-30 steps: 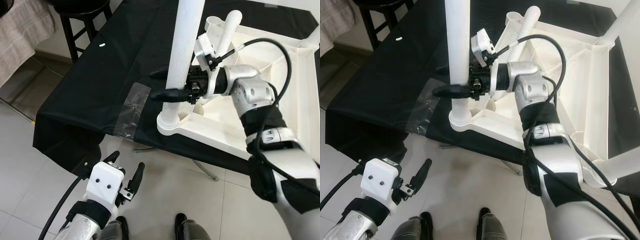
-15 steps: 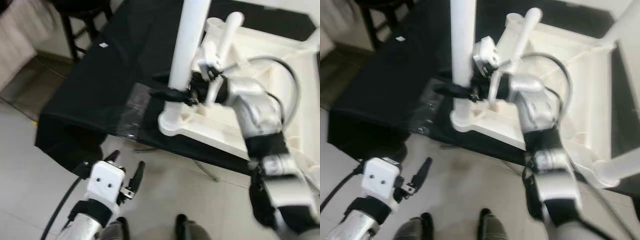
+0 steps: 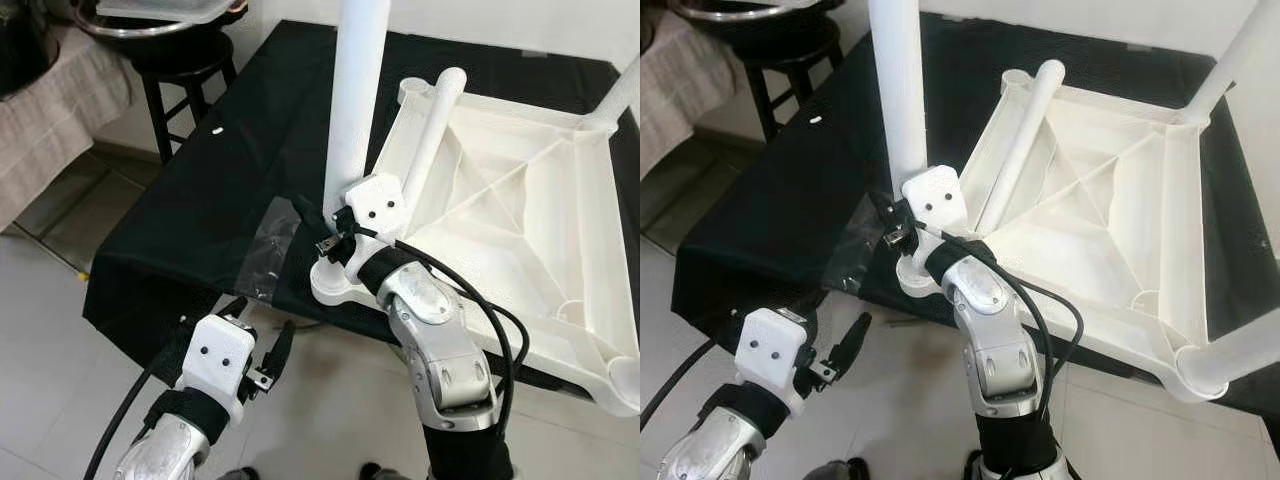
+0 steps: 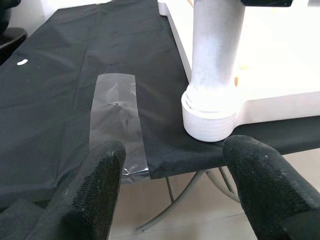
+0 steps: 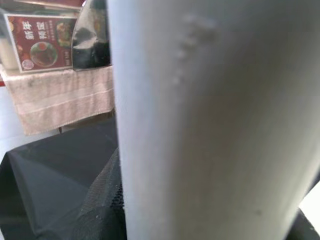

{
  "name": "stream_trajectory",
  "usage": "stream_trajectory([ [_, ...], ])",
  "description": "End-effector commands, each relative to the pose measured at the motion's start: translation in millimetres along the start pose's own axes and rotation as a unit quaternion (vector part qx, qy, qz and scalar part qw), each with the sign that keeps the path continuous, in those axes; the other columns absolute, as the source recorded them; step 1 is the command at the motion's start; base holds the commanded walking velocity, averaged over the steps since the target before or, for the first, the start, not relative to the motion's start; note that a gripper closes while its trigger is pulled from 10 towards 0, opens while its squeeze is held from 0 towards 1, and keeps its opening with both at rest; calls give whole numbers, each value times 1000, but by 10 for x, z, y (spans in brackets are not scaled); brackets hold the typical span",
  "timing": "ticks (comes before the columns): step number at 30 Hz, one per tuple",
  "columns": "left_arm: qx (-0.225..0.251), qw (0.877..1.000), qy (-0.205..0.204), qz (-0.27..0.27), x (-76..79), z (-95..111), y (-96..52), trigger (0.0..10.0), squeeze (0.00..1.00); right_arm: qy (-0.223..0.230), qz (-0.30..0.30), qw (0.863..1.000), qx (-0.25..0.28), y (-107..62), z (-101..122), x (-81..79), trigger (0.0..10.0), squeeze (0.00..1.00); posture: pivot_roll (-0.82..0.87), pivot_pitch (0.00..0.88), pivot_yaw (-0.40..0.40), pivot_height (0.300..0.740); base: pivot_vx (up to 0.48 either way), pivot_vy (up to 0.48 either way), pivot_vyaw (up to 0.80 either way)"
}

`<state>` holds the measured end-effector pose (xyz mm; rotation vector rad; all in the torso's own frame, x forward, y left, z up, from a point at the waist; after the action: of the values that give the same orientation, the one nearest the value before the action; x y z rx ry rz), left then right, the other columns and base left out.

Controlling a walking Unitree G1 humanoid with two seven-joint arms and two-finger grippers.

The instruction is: Building children table

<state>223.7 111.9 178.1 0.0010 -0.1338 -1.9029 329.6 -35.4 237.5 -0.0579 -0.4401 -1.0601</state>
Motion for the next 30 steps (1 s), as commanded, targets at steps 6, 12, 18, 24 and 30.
stream_trajectory([
  [6,-10,1000,3,5,-23,-49,-24,10000,0,87,170,978,85,204,356,-156,10000,1000,62,262,-50,740,0,0,0],
  [12,-7,1000,2,3,-10,-41,-13,10000,0,14,277,951,135,183,459,17,10000,1000,62,270,-54,740,0,0,0],
  [18,-6,1000,-1,3,16,-35,-27,10000,0,-47,357,922,141,343,447,248,10000,0,85,285,-58,740,0,0,0],
  [24,-6,1000,-3,6,29,-26,-53,10000,0,-28,431,889,152,361,481,347,10000,0,95,297,-63,740,0,0,0],
  [30,-7,1000,-4,7,43,-23,-73,10000,0,-22,479,863,158,355,524,428,10000,0,100,306,-68,740,0,0,0],
])
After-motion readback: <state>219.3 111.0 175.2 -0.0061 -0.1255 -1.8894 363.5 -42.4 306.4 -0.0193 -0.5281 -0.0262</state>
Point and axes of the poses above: a point about 5 cm out from each wrist's last joint towards the gripper, its own y axis pointing out of the wrist towards the gripper, its own z axis along the axis of the wrist's last joint, x = y × z, the point moved 4 cm from there along y, pointing out of the wrist towards the gripper, and after that the axes turned 15 degrees about -y, right-handed, at the moved point
